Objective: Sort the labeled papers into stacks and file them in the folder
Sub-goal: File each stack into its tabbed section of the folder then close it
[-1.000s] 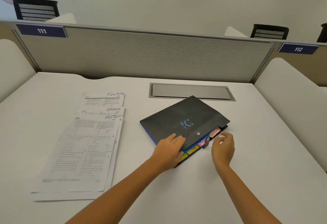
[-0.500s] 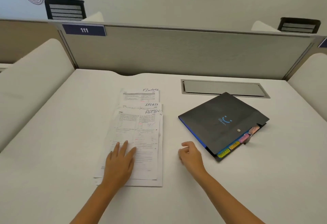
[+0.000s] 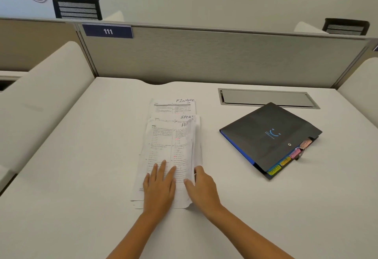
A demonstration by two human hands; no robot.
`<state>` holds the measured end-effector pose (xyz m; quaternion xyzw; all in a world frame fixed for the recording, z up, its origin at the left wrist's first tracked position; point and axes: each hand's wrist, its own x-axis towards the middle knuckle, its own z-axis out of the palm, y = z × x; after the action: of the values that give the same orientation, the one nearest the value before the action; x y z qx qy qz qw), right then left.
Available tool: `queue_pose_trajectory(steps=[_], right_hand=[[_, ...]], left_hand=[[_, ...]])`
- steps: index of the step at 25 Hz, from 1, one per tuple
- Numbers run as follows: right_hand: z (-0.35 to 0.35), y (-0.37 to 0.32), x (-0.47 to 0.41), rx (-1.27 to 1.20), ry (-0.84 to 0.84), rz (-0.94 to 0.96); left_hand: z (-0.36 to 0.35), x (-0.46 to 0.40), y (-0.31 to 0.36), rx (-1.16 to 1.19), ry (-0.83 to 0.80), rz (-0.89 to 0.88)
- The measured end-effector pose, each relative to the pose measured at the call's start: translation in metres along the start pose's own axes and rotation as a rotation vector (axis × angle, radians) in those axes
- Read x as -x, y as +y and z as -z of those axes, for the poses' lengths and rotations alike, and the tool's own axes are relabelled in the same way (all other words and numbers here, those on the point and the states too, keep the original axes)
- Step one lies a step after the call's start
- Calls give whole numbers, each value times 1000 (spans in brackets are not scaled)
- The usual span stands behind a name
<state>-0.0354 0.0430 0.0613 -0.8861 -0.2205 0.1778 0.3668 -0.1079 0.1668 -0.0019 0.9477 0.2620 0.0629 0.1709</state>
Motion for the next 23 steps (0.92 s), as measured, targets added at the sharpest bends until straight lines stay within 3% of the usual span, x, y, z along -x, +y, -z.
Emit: queue_pose_trajectory(steps=[3, 6, 7, 10, 14, 17, 19, 21, 23], right_hand=[[-22, -7, 7, 297, 27, 277], [-34, -9, 13, 401, 24, 330], [-35, -10, 13, 385, 30, 311], [-24, -17, 0, 239, 33, 122], [6, -16, -46, -181, -45, -245], [14, -3, -54, -336, -118, -285], [20, 3, -50, -446, -133, -282], [37, 5, -44, -536, -144, -240], [61, 5, -36, -616, -152, -208]], left_hand=[[13, -7, 0, 333, -29, 120], [31, -12, -6, 839, -99, 291], [32, -12, -8, 908, -102, 300], [35, -9, -6, 818, -140, 280], [42, -10, 0, 754, -143, 274], [45, -7, -5, 667, -152, 193], [56, -6, -4, 582, -32, 150], [69, -14, -5, 569, 137, 220], [89, -32, -11, 762, 151, 375]])
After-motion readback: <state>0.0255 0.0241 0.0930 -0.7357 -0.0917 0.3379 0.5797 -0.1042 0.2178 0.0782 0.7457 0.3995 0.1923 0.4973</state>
